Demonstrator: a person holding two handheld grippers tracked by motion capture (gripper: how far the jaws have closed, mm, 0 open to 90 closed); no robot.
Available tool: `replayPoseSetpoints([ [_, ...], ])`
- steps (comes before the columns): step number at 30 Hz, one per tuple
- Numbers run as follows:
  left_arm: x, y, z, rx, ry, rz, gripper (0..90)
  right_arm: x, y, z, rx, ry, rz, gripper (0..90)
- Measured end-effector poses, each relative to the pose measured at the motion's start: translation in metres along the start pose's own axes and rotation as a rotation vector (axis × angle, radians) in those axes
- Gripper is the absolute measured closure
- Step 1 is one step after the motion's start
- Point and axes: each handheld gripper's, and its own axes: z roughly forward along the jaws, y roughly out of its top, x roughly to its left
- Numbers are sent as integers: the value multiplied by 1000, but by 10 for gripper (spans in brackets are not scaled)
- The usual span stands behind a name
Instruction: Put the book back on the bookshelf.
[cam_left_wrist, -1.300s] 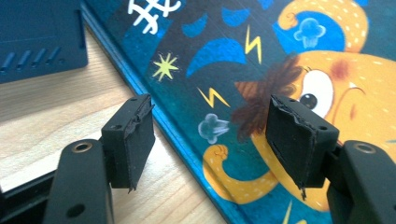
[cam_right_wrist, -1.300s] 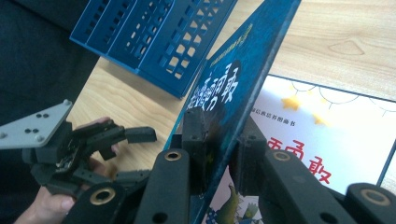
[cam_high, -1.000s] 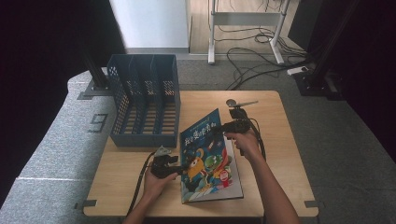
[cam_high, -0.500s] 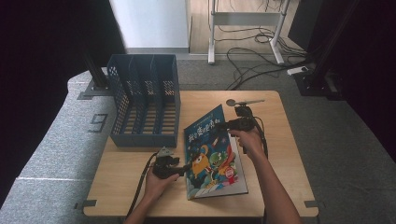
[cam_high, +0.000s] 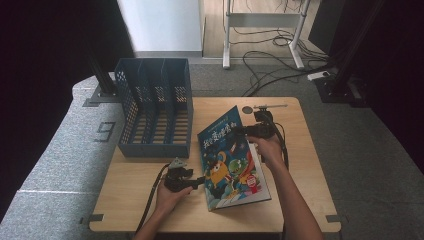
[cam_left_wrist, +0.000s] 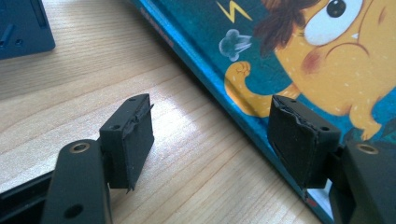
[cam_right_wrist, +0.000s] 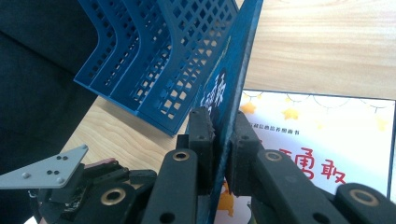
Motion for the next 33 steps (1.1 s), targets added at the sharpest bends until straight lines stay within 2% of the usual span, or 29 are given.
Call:
replayPoseSetpoints([
  [6,1,0,0,-7,-6,-9,315,0,1,-6,-36,7,3,829],
  [13,1,1,-1,-24,-17,-18,315,5,0,-12,-75,16,-47,830],
  [21,3,7,-2,-68,-44,-53,310,7,-3,-18,-95,34,-76,830],
  [24,2,10,-3,-81,-40,-49,309,8,-4,-20,-99,40,-84,830],
  [29,1,18,-1,-111,-73,-52,284,11,-6,-24,-106,47,-109,830],
  [33,1,21,0,-128,-69,-57,278,12,-8,-27,-121,56,-121,832],
])
